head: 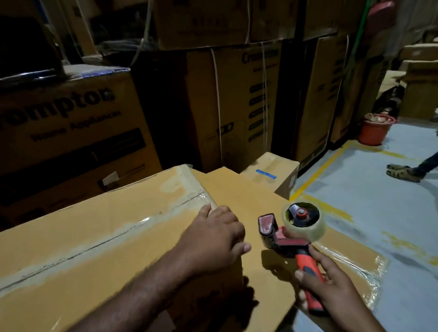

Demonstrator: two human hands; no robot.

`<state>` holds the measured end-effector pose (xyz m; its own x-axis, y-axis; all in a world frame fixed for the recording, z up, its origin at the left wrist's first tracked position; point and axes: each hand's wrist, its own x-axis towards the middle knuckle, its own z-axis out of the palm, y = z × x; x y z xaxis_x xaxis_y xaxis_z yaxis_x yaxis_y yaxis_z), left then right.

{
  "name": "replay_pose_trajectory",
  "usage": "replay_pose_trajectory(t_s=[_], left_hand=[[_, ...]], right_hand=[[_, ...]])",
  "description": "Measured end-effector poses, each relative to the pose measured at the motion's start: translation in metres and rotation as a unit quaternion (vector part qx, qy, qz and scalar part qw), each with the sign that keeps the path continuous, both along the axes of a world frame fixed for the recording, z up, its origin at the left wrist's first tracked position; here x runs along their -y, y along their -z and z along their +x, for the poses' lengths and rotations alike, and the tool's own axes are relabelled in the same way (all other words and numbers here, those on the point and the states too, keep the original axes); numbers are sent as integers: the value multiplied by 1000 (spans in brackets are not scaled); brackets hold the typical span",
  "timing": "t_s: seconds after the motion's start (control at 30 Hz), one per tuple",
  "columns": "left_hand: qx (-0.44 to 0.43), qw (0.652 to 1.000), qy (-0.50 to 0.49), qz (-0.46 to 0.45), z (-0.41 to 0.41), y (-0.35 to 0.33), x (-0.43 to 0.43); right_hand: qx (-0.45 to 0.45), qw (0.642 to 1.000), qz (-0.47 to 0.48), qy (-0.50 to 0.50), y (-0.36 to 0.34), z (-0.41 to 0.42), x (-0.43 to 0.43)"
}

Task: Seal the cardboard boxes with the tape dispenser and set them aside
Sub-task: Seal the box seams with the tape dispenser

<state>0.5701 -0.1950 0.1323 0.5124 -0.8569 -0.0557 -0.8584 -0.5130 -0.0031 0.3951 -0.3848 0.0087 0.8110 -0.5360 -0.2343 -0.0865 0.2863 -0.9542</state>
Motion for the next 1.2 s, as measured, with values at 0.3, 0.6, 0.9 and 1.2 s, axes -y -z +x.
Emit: replay_pose_trajectory(t_s=[0.3, 0.6, 0.9, 1.2], left_hand=[[-32, 996, -75, -47, 18, -2, 16], [-34, 981, -189, -38, 32, -6, 38], [-2, 971, -237, -14, 22, -1, 50], [-279, 937, -182, -109, 31, -26, 27]], right_hand=[[-29, 995, -15, -95, 9, 129, -2], [-84, 971, -138, -178, 44, 211, -1], [-254, 741, -551, -288, 10, 220, 29], [112, 938, -302, -123, -94, 189, -16]])
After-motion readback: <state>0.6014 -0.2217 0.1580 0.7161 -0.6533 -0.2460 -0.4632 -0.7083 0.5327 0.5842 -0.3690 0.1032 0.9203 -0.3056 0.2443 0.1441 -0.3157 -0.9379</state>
